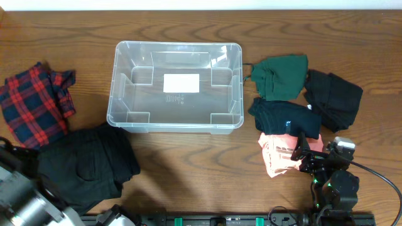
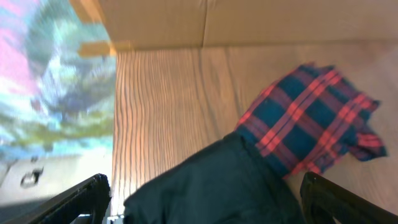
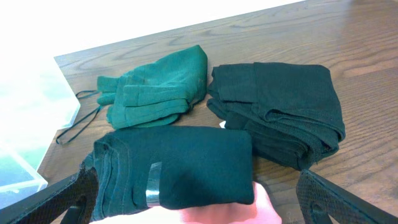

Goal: Pack container
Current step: 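Lower the left gripper onto the black pants and grasp them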

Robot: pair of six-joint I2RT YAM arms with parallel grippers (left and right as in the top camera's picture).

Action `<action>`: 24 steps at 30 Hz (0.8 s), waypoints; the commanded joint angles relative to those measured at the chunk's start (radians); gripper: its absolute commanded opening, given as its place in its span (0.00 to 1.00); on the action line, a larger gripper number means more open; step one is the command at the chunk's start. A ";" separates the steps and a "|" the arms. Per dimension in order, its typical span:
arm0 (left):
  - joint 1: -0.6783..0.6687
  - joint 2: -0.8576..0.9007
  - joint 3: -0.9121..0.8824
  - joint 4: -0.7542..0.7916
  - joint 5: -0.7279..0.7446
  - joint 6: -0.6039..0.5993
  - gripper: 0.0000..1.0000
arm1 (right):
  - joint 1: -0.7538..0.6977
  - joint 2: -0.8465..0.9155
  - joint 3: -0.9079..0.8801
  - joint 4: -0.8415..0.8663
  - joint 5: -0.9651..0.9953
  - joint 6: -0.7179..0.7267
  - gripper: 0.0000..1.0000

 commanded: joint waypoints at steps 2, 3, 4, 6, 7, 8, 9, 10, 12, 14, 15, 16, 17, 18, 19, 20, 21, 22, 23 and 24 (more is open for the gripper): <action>0.092 0.138 -0.001 -0.013 0.187 0.086 0.98 | -0.006 -0.005 -0.002 -0.001 0.006 0.012 0.99; 0.121 0.179 -0.001 -0.032 0.231 0.109 0.98 | -0.006 -0.005 -0.002 -0.001 0.006 0.012 0.99; 0.143 0.209 -0.001 -0.048 0.265 0.122 0.98 | -0.006 -0.005 -0.002 -0.001 0.006 0.012 0.99; 0.209 0.290 -0.001 -0.100 0.350 0.153 0.98 | -0.006 -0.005 -0.002 -0.001 0.006 0.012 0.99; 0.233 0.318 -0.001 -0.115 0.375 0.161 0.98 | -0.006 -0.005 -0.002 -0.001 0.006 0.012 0.99; 0.269 0.356 -0.001 -0.134 0.401 0.169 0.98 | -0.006 -0.005 -0.002 -0.001 0.006 0.012 0.99; 0.299 0.386 -0.002 -0.145 0.417 0.171 0.98 | -0.006 -0.005 -0.002 -0.001 0.006 0.012 0.99; 0.336 0.420 -0.003 -0.149 0.439 0.172 0.98 | -0.006 -0.005 -0.002 -0.001 0.006 0.012 0.99; 0.395 0.474 -0.004 -0.144 0.478 0.172 0.98 | -0.006 -0.005 -0.002 -0.001 0.006 0.012 0.99; 0.453 0.533 -0.006 -0.116 0.565 0.220 0.98 | -0.006 -0.005 -0.002 -0.001 0.006 0.012 0.99; 0.469 0.553 -0.006 -0.108 0.609 0.253 0.98 | -0.006 -0.005 -0.002 -0.001 0.006 0.012 0.99; 0.489 0.583 -0.006 -0.100 0.667 0.297 0.98 | -0.006 -0.005 -0.002 -0.001 0.006 0.012 0.99; 0.501 0.609 -0.006 -0.098 0.701 0.329 0.98 | -0.006 -0.005 -0.002 -0.001 0.006 0.012 0.99; 0.510 0.635 -0.006 -0.098 0.718 0.351 0.98 | -0.006 -0.005 -0.002 -0.001 0.006 0.012 0.99; 0.518 0.665 -0.006 -0.096 0.722 0.374 0.98 | -0.006 -0.005 -0.002 -0.001 0.006 0.012 0.99; 0.521 0.690 -0.006 -0.095 0.721 0.391 0.98 | -0.006 -0.005 -0.002 -0.001 0.006 0.012 0.99; 0.525 0.721 -0.006 -0.087 0.721 0.407 0.98 | -0.006 -0.005 -0.002 -0.001 0.006 0.012 0.99; 0.527 0.746 -0.006 -0.081 0.721 0.412 0.99 | -0.006 -0.005 -0.002 -0.001 0.006 0.012 0.99; 0.528 0.783 -0.006 -0.068 0.719 0.427 0.99 | -0.006 -0.005 -0.002 -0.001 0.006 0.012 0.99; 0.528 0.806 -0.006 -0.055 0.716 0.430 1.00 | -0.006 -0.005 -0.002 -0.001 0.006 0.012 0.99</action>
